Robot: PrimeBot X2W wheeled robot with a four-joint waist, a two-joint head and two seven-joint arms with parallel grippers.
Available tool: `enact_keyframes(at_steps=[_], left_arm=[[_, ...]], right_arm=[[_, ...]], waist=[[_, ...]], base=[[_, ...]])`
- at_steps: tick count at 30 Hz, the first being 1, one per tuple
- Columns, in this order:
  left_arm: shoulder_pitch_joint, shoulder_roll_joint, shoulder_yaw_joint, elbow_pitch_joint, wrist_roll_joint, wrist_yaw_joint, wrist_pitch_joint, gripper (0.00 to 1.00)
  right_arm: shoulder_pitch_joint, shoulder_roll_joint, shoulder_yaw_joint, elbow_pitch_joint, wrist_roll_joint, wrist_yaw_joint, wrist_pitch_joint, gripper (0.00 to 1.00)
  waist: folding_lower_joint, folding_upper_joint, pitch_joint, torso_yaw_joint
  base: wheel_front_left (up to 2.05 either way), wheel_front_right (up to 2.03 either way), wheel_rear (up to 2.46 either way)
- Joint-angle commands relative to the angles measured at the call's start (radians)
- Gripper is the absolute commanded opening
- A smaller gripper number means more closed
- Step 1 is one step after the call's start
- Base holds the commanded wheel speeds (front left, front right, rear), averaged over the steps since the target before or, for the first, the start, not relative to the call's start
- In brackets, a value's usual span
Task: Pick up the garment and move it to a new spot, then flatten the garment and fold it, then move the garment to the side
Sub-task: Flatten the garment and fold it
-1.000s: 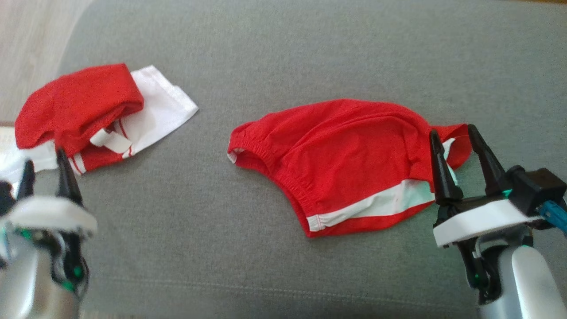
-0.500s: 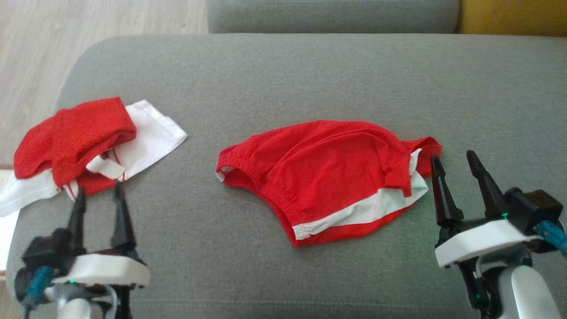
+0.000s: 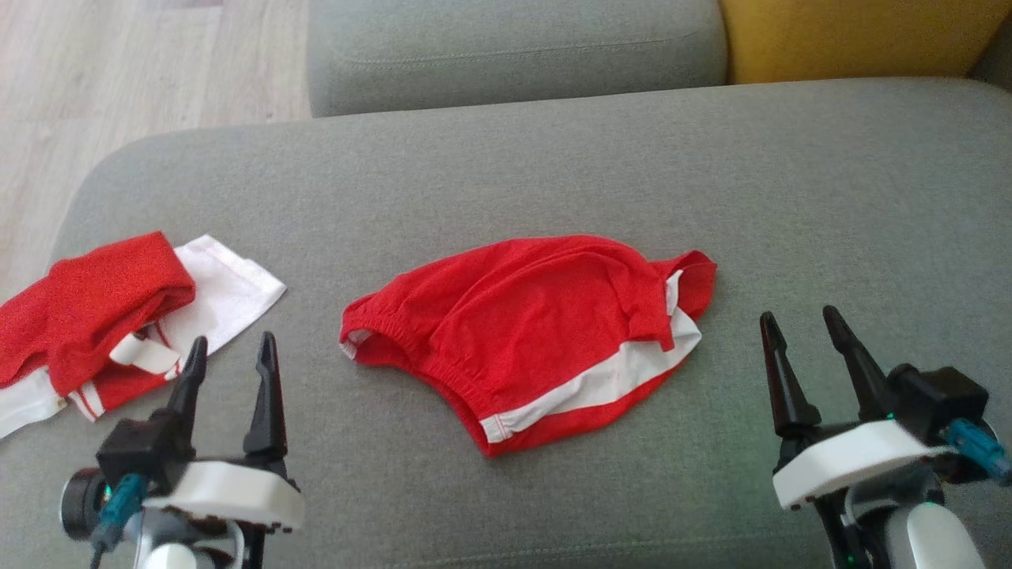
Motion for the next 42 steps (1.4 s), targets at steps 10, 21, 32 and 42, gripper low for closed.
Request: enact_keyframes(at_steps=[10, 21, 32, 42], left_arm=[[-0.016, 0.019, 0.023, -0.047, 0.011, 0.021, 0.013, 1.0], [-0.032, 0.024, 0.012, -0.043, 0.008, 0.025, 0.016, 1.0], [-0.054, 0.026, -0.03, -0.048, -0.008, -0.013, 0.022, 1.0], [-0.158, -0.044, -0.265, 0.016, -0.045, -0.165, 0.231, 1.0]], right_arm=[[-0.003, -0.005, 0.019, -0.042, 0.0, -0.001, 0.004, 1.0], [-0.012, -0.005, 0.017, -0.046, 0.001, -0.001, -0.001, 1.0], [-0.023, -0.005, 0.017, -0.047, 0.003, -0.001, -0.005, 1.0], [-0.067, -0.005, 0.029, -0.049, -0.001, -0.001, -0.015, 1.0]], waist=[[0.0001, 0.0, 0.002, -0.017], [0.0001, 0.0, 0.026, -0.009], [0.0001, 0.0, 0.05, -0.005], [0.0001, 0.0, 0.137, -0.013]], base=[[0.0, 0.0, 0.0], [0.0, 0.0, 0.0], [0.0, 0.0, 0.0], [0.0, 0.0, 0.0]])
